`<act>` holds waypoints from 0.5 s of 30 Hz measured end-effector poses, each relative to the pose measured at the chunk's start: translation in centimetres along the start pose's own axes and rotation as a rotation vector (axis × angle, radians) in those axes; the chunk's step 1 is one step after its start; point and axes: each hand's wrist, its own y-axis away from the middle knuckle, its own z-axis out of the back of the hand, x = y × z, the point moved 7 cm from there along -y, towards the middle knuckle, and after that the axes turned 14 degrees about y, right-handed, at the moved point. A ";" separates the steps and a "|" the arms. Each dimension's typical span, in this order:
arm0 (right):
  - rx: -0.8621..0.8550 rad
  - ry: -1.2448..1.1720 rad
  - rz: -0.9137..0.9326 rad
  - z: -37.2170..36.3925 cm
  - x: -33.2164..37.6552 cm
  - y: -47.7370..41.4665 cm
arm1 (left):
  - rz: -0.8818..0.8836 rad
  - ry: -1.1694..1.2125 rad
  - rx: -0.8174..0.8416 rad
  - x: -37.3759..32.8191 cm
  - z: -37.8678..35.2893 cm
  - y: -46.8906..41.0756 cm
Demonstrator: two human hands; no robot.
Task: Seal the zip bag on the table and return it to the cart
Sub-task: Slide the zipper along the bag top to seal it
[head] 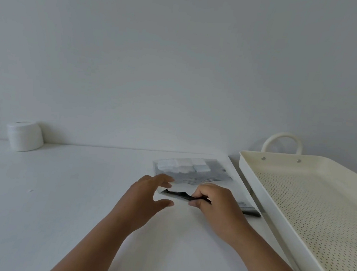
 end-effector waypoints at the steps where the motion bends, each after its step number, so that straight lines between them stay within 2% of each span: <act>1: 0.020 -0.020 0.012 0.0 0.2 0.1 | 0.008 -0.025 -0.008 0.3 0.0 0.0; 6: 0.030 -0.051 0.049 0.4 0.4 0.2 | 0.010 -0.162 0.012 0.5 -0.1 -0.2; 10: 0.003 -0.085 0.007 1.3 -0.7 0.1 | -0.071 -0.122 0.034 -0.7 -0.3 -0.1; 15: 0.141 -0.092 -0.100 1.2 -2.1 0.6 | -0.094 -0.148 0.137 -1.6 -1.0 0.1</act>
